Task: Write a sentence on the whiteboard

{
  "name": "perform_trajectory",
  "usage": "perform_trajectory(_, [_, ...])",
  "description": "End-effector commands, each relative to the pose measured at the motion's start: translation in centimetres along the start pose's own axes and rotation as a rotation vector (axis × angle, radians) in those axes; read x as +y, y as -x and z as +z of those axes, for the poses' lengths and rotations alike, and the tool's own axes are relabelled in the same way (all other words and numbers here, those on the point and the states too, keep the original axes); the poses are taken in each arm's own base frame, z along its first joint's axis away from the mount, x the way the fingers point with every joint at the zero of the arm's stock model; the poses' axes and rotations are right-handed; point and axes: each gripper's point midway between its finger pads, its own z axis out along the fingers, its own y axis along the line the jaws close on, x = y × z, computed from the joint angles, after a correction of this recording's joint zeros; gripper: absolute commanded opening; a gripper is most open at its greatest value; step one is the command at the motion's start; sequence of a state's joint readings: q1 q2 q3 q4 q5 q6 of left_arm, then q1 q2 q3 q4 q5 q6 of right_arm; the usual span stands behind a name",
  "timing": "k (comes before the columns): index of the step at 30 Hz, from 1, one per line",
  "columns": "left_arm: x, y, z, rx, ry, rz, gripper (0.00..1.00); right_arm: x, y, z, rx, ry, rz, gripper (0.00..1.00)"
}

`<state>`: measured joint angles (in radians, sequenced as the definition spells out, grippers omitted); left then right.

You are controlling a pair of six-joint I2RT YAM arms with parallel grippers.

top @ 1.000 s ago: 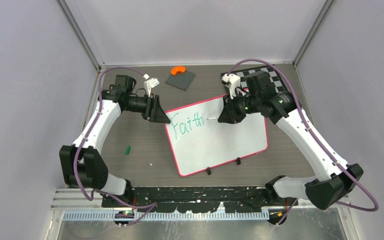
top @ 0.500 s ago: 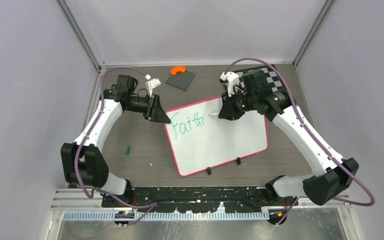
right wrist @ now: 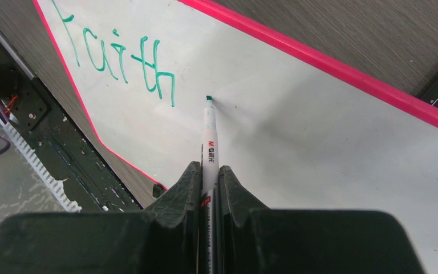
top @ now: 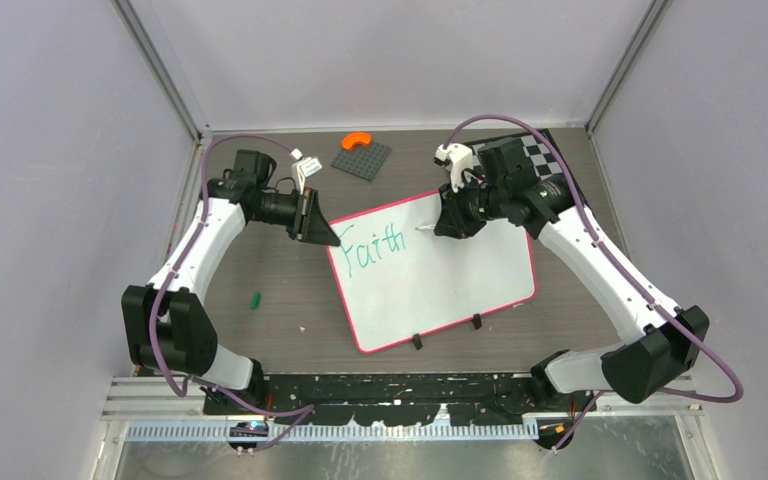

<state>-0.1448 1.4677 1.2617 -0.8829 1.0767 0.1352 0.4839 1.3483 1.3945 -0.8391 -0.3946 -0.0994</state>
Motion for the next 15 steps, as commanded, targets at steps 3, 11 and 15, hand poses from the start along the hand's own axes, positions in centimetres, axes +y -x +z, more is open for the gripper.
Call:
perform_trajectory(3, [-0.8,1.0,-0.1,-0.025,-0.027,0.048,0.09,-0.5,1.1,0.2,-0.037,-0.016,-0.029,0.00])
perform_trajectory(11, [-0.7,0.9,-0.1,-0.024,-0.025,0.051,0.00,-0.1,-1.5,0.2,0.003,-0.005,-0.007,0.00])
perform_trajectory(15, [-0.7,0.9,-0.1,-0.023,-0.024,0.053,0.00,0.0,-2.3,0.4,0.025,0.001,0.001,0.00])
